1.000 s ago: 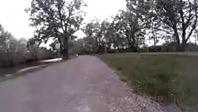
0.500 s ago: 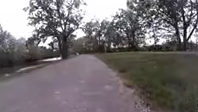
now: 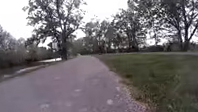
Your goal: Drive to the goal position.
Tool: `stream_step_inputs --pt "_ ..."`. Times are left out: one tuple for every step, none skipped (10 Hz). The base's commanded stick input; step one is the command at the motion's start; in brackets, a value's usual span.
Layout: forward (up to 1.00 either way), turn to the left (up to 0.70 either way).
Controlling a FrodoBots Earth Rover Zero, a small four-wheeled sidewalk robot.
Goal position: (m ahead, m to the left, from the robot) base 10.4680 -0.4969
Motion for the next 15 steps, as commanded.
stream_step_inputs --pt "1.00 0.15" --pt "1.00 0.40" --pt "1.00 0.40" --pt "1.00 0.40" --pt "1.00 0.00" --pt "1.00 0.00" --pt "1.00 0.00" --pt "1.00 0.00" --pt "1.00 0.00" --pt "1.00 0.00" --pt "1.00 0.00" --pt "1.00 0.00" --pt "1.00 0.00" --pt "1.00 0.00" --pt "1.00 0.00"
